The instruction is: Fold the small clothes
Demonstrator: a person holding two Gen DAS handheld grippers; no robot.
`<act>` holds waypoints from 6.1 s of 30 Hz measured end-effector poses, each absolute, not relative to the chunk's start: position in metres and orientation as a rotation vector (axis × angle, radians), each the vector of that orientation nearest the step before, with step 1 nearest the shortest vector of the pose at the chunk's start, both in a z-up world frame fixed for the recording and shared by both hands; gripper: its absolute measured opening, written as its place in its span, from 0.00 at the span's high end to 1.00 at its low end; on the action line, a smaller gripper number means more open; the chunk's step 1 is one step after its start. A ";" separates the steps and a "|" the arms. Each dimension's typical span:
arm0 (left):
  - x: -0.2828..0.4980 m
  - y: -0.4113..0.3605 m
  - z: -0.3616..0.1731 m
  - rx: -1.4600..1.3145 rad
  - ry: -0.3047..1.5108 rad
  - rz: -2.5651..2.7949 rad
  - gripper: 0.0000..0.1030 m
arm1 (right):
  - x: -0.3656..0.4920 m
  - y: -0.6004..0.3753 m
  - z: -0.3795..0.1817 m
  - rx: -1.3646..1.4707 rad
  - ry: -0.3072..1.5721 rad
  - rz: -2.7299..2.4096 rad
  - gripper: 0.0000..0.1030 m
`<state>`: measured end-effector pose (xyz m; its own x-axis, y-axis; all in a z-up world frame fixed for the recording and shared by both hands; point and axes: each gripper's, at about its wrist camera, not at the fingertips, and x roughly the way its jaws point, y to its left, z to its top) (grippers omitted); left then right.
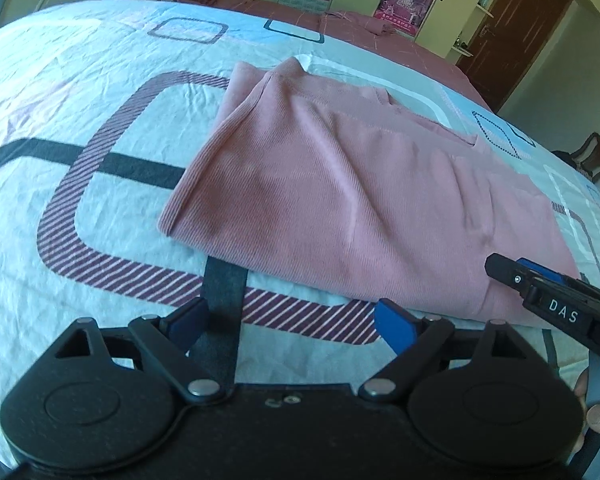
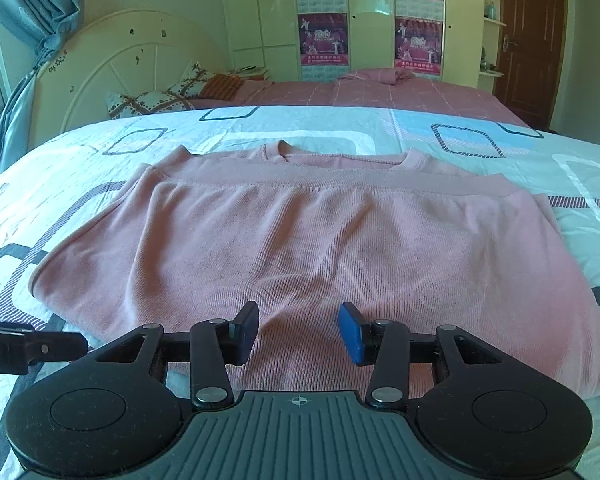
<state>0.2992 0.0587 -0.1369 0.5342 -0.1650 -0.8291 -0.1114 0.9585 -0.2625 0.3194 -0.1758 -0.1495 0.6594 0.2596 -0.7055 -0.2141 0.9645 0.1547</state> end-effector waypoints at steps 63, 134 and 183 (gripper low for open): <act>0.386 -0.060 -0.068 -0.349 0.547 -0.169 0.90 | 0.382 -0.255 -0.148 0.150 0.752 0.278 0.52; 0.403 -0.099 -0.135 -0.188 0.735 -0.257 0.57 | 0.439 -0.379 -0.177 0.461 0.890 0.338 0.91; 0.385 -0.107 -0.139 -0.157 0.763 -0.270 0.44 | 0.314 -0.431 -0.145 0.823 0.894 0.173 0.95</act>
